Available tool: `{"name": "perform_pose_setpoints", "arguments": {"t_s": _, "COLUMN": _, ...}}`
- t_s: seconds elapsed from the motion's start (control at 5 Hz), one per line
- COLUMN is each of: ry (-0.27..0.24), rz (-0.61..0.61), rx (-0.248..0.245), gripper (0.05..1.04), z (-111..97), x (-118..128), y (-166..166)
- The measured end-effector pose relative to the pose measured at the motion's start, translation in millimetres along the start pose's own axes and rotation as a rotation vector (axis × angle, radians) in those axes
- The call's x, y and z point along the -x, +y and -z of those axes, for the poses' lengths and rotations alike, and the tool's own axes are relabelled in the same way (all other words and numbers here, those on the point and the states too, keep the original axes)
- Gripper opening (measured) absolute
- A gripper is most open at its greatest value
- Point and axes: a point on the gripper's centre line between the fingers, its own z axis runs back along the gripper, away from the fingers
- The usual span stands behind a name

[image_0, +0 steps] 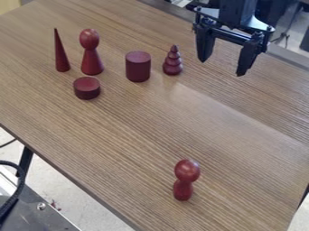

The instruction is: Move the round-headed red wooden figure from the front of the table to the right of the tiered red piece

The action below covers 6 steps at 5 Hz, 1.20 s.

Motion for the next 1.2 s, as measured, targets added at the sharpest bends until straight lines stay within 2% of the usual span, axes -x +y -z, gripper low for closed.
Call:
{"name": "perform_pose_setpoints", "arguments": {"t_s": 0.2, "ry": 0.035, "rz": -0.003, "rx": -0.004, "gripper": 0.999, "z": 11.0, "x": 3.2, "y": 1.2}}
{"name": "perform_pose_setpoints", "arguments": {"t_s": 0.4, "ry": 0.070, "rz": -0.021, "rx": -0.021, "gripper": 0.999, "z": 23.0, "x": 26.4, "y": 6.8}}
{"name": "perform_pose_setpoints", "arguments": {"t_s": 0.6, "ry": 0.024, "rz": -0.038, "rx": -0.028, "gripper": 0.999, "z": 12.4, "x": 39.4, "y": 10.0}}
{"name": "perform_pose_setpoints", "arguments": {"t_s": 1.0, "ry": 0.002, "rz": -0.055, "rx": -0.020, "gripper": 0.999, "z": 5.9, "x": 56.0, "y": 8.8}}
{"name": "perform_pose_setpoints", "arguments": {"t_s": 1.2, "ry": 0.033, "rz": -0.039, "rx": 0.008, "gripper": 0.999, "z": 9.7, "x": 73.2, "y": -3.8}}
